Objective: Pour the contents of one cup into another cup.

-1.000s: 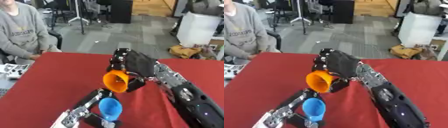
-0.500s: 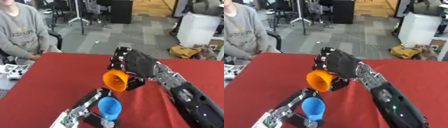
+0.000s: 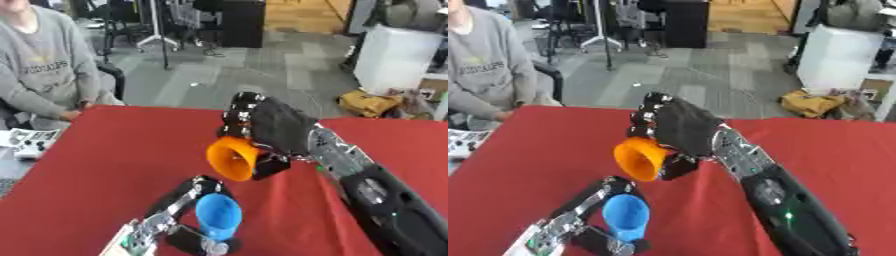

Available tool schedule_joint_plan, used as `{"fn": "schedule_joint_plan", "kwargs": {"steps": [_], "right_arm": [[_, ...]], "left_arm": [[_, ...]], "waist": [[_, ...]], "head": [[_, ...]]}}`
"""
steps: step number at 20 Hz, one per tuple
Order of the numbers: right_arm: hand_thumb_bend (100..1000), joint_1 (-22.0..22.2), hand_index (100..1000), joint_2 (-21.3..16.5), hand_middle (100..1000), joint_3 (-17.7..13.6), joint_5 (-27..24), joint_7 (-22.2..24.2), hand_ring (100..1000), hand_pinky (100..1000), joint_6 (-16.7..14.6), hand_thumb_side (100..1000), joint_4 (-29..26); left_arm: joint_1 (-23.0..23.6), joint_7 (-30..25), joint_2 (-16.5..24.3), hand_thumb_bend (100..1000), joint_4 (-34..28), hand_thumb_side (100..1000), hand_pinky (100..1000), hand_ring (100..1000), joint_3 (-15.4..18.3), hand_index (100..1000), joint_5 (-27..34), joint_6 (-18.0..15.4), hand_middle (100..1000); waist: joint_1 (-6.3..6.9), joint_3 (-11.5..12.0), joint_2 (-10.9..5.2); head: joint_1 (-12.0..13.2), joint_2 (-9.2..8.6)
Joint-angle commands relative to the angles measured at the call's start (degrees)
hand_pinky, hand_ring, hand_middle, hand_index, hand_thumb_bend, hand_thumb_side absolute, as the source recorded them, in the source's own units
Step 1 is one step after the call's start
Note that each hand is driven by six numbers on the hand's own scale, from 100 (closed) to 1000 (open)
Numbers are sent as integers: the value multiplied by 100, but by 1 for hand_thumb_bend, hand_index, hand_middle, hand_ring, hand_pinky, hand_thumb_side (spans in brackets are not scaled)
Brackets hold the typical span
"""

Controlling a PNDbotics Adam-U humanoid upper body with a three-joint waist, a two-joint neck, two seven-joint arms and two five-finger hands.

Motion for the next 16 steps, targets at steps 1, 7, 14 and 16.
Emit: {"fn": "schedule_joint_plan", "kwargs": {"steps": [1,7,14,16], "right_arm": [[100,-148,434,-125,265,-30,140,-1079,463,629,-905,576,-159],[100,-158,445,-132,275,12,400,-1384,480,631,-841,584,-240],[100,-149,450,-119,279,25,653,-1652,488,632,-808,585,-205],[100,-149,450,-115,279,24,704,-1710,487,632,-801,586,-193]], "left_arm": [[-69,6,101,498,-88,100,266,334,79,578,33,23,317],[-67,11,103,501,-85,100,267,334,86,578,32,30,318],[-58,18,104,499,-72,100,268,335,96,579,14,35,318],[-56,24,103,498,-69,100,268,335,99,579,13,35,318]], "waist": [[24,-6,-117],[23,-17,-118],[31,-29,-123],[32,-31,-124]], "head": [[11,-69],[11,-70],[16,-66],[18,-67]]}}
